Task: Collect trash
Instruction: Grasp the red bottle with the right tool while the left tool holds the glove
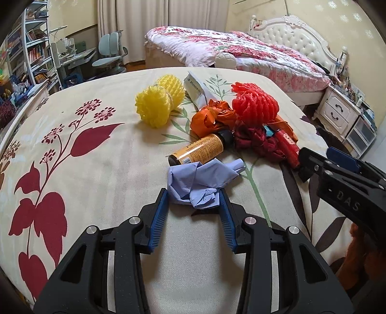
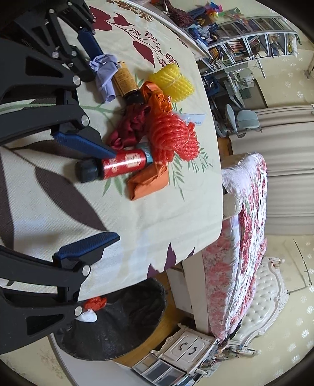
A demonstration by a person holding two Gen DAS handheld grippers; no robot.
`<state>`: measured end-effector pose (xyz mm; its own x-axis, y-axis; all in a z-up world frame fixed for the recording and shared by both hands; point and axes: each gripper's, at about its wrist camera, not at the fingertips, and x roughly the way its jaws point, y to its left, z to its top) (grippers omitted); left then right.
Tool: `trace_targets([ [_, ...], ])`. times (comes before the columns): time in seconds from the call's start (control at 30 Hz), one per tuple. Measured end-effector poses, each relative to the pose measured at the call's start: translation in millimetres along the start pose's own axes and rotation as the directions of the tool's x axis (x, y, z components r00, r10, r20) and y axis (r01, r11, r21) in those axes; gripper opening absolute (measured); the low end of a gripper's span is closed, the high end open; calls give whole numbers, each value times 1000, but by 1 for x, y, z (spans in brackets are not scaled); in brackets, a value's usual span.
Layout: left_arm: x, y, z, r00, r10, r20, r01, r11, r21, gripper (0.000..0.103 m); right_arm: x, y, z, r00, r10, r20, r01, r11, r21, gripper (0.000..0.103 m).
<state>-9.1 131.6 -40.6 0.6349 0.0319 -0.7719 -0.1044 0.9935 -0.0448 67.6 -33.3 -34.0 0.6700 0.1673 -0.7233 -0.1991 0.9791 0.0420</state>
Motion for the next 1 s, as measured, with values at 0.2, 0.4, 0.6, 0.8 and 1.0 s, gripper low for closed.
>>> trace_targets([
  [0.2, 0, 0, 1, 1000, -1, 0, 1, 1000, -2, 40, 12, 10, 5, 999, 9, -31, -10, 1000, -28, 44],
  [0.4, 1, -1, 2, 1000, -5, 1, 5, 1000, -2, 40, 16, 17, 0, 998, 30, -60, -33, 998, -44, 37],
  [0.6, 1, -1, 3, 1000, -9, 1, 9, 1000, -5, 40, 12, 19, -3, 997, 43, -69, -46, 998, -49, 36],
  [0.8, 1, -1, 4, 1000, -11, 1, 11, 1000, -6, 40, 18, 21, 8, 997, 45, -64, -48, 998, -48, 36],
  [1.0, 2, -2, 6, 1000, -15, 2, 15, 1000, -7, 40, 23, 27, 7, 996, 55, -73, -60, 996, -66, 30],
])
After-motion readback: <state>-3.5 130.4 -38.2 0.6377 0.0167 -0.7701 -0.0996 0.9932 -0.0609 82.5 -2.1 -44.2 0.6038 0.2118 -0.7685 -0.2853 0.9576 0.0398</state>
